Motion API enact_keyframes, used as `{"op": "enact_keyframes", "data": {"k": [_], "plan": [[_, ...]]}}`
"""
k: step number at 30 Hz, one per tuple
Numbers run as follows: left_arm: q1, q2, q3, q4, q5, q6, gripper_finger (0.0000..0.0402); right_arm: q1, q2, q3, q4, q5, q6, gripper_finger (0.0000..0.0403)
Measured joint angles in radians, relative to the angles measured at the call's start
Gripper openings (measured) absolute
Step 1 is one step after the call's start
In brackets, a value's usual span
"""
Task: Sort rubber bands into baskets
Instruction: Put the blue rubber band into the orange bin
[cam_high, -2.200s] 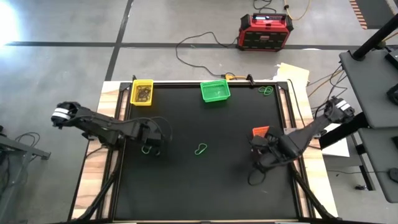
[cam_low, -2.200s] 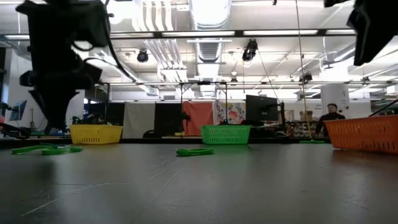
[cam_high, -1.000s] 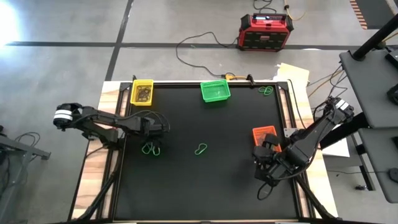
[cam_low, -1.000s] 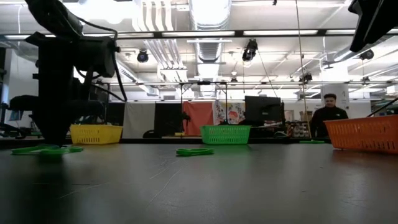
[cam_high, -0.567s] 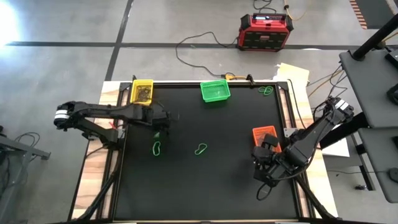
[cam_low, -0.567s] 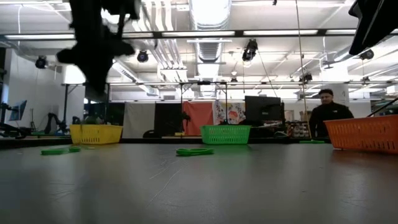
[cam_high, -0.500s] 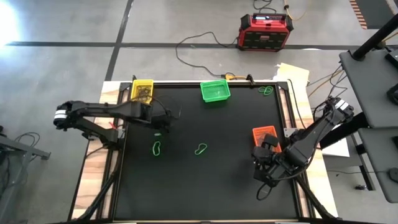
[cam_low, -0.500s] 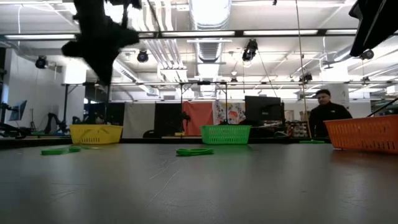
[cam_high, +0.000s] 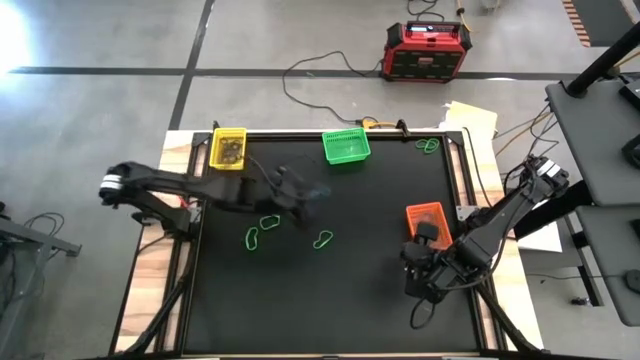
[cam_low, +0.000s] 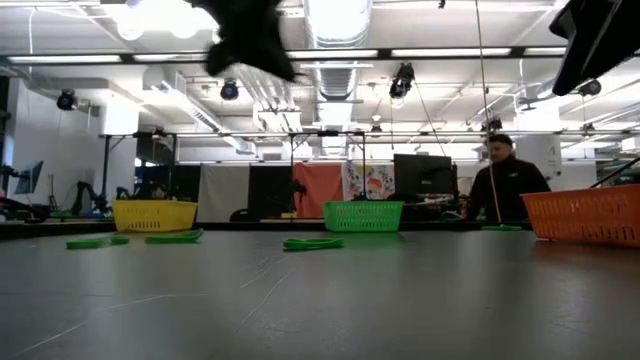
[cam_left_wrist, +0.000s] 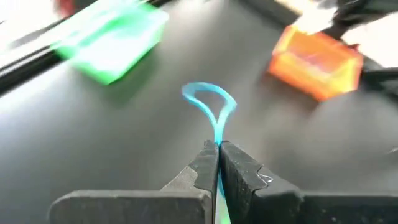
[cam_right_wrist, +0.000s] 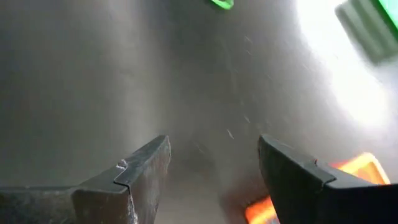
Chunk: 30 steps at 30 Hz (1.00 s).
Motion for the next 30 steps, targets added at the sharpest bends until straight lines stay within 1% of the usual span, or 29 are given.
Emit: {"op": "enact_keyframes", "data": {"k": [3, 6, 8, 10, 12, 14, 16, 22, 24, 27, 30], "plan": [[-0.036, 0.112, -0.039, 0.343, 0.010, 0.074, 0.0000, 0.000, 0.000, -0.013, 0.087, -0.008, -0.072, 0.0235], [-0.067, 0.252, -0.048, 0.666, 0.048, 0.137, 0.0000, 0.000, 0.000, -0.017, 0.135, -0.051, -0.115, 0.0235], [-0.085, 0.349, -0.033, 0.773, 0.060, 0.157, 0.0000, 0.000, 0.000, -0.017, 0.136, -0.079, -0.119, 0.0235], [-0.102, 0.436, 0.007, 0.787, 0.059, 0.162, 0.0000, 0.004, 0.000, -0.021, 0.138, -0.078, -0.120, 0.0235], [-0.120, 0.501, 0.045, 0.785, 0.054, 0.162, 0.0000, 0.010, 0.000, -0.039, 0.148, -0.039, -0.120, 0.0235], [-0.136, 0.546, 0.072, 0.790, 0.051, 0.166, 0.0000, 0.021, 0.000, -0.078, 0.201, -0.008, -0.122, 0.0235], [-0.152, 0.576, 0.086, 0.780, 0.033, 0.164, 0.0000, 0.033, 0.000, -0.124, 0.273, -0.005, -0.133, 0.0235], [-0.223, 0.621, 0.094, 0.758, 0.033, 0.162, 0.0000, 0.071, 0.000, -0.230, 0.435, 0.009, -0.136, 0.0235], [-0.256, 0.627, 0.098, 0.760, 0.032, 0.176, 0.0000, 0.074, 0.000, -0.274, 0.536, 0.021, -0.144, 0.0235], [-0.295, 0.628, 0.098, 0.744, -0.003, 0.163, 0.0002, 0.074, 0.000, -0.350, 0.742, 0.004, -0.202, 0.0235], [-0.311, 0.628, 0.098, 0.702, -0.006, 0.126, 0.0022, 0.068, 0.000, -0.409, 0.908, -0.026, -0.258, 0.0235]]}}
